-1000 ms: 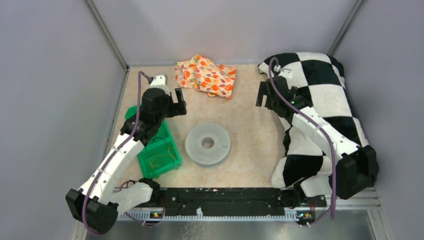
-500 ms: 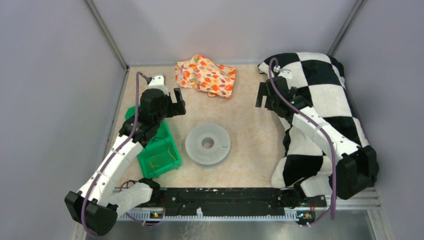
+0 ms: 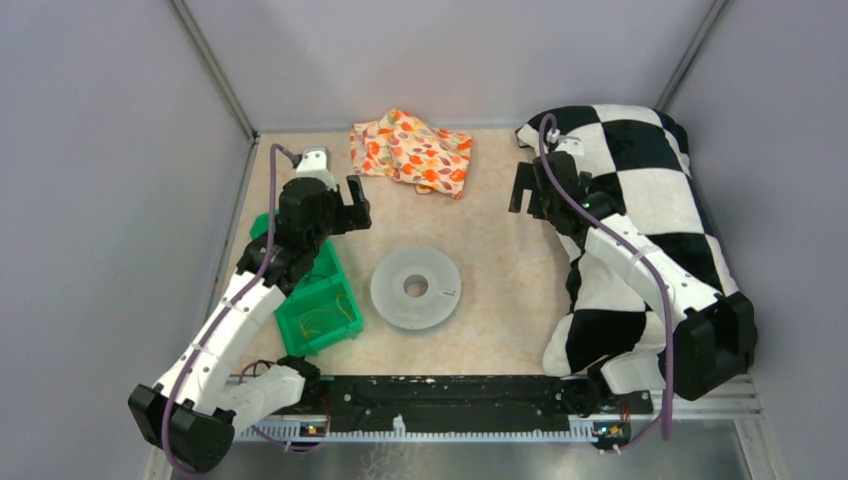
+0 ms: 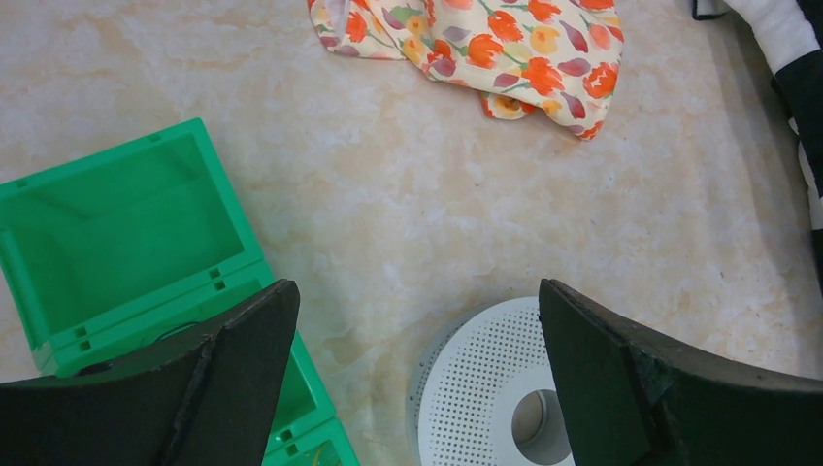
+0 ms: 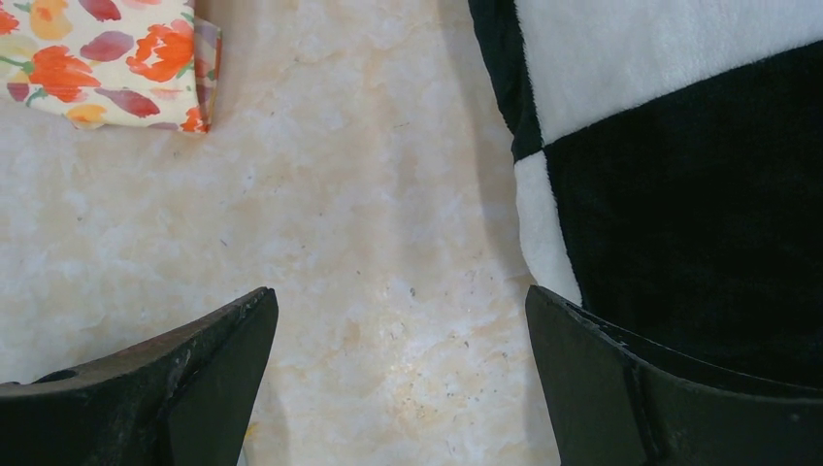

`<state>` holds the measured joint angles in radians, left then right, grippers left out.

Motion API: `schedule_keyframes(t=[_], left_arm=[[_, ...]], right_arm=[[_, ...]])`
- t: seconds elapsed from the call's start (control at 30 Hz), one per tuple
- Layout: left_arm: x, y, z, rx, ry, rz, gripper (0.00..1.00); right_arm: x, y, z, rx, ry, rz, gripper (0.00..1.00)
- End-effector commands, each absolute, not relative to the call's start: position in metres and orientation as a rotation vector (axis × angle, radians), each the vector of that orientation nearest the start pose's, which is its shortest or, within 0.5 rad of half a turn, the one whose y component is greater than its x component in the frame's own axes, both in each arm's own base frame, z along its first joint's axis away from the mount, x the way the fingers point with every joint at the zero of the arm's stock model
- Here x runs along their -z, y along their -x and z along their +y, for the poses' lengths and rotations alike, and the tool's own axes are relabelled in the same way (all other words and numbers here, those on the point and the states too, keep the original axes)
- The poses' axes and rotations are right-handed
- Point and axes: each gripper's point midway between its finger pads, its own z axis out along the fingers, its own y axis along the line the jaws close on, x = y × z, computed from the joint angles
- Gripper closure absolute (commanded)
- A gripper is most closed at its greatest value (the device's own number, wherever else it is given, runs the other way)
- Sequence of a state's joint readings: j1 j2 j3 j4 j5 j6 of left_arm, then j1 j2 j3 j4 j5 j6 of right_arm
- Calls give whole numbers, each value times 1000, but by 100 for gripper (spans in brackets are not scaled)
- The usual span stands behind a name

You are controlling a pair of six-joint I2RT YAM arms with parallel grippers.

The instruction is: Wrap the cables

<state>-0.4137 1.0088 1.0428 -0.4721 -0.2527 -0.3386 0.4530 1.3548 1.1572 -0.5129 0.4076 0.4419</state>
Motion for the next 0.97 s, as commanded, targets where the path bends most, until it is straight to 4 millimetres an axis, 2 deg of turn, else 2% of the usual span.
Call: schedule_keyframes(t=[0.0,0.67,0.93], left_arm=[[-272,-319,-104,230,98,1966,1],[-271,-323,-109,239,73,1975,1],[-277,-322,-112,259,58,1962,1]], right_arm=[[-212,-365,119,-75,-209,2150,1],[-216,-367,122,-96,-201,2135,1],[-223,-365,119,-101,-207,2108,1]])
